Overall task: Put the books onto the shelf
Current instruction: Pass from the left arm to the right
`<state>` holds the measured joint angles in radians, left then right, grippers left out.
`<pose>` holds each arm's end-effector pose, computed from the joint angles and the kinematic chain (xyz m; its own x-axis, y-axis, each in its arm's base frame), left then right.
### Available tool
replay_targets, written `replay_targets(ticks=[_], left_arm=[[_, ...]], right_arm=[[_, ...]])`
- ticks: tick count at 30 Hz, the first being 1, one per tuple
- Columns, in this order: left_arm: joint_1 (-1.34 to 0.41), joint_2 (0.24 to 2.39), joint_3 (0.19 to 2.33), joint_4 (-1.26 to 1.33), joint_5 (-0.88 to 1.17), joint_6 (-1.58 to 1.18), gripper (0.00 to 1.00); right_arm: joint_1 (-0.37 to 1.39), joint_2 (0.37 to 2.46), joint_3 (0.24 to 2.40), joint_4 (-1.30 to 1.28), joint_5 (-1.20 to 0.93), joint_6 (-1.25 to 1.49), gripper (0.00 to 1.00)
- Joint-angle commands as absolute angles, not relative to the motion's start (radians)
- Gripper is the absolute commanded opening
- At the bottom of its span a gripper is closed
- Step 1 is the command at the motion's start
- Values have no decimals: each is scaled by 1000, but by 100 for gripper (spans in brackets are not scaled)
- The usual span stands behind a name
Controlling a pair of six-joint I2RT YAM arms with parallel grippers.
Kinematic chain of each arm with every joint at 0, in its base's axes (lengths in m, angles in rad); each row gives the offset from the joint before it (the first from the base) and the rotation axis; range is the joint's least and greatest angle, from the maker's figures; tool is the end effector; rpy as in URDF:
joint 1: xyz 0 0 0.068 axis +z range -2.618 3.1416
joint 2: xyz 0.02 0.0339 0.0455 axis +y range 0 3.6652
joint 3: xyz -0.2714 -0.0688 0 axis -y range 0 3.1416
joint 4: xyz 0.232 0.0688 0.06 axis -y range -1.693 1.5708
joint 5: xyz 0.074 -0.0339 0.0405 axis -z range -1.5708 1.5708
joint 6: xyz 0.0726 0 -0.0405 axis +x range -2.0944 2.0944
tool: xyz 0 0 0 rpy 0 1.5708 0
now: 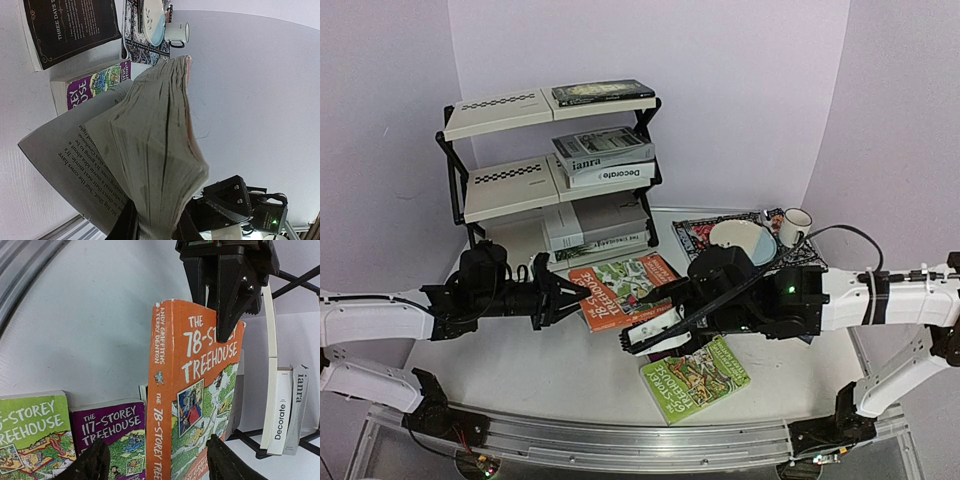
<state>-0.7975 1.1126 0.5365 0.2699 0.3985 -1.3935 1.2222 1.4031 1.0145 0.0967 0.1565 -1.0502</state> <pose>0.1625 -0.2068 0.2384 -0.9407 -0.3350 -0.0530 -0.0454 0.2792 -0.9592 0.1308 0.3267 0.3068 0.7123 -0.5489 -0.4374 -0.5217 0.0030 -0.8531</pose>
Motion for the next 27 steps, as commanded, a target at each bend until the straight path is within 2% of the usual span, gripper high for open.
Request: replay_targets(ticks=[1,8,14,19,21,23,25,27], left_arm=[[-793,1078,604,377,427,-1410,0],[-793,1085,607,377,437,-1415,1],[-794,1074,603,377,436,-1422,1],[-792,1061,594,377,435,-1427,5],[-792,1054,589,377,432,-1419,15],[-792,1038,579,377,424,-1411,28],[-790,1018,562,377,408,-1405,37],[-786,994,541,374,395,-1403,55]], right_arm=[[1231,1456,1007,229,287,-1101,61],[1241,1501,980,324,367,-1146,51],[1249,1519,973,377,434,-1170,35],[1261,1509,957,456,482,-1195,8],[1262,1494,956,466,479,-1191,0],[1263,1477,955,468,470,-1184,0],[1263,1464,958,470,463,-1174,0],[1264,1453,963,471,461,-1166,0]])
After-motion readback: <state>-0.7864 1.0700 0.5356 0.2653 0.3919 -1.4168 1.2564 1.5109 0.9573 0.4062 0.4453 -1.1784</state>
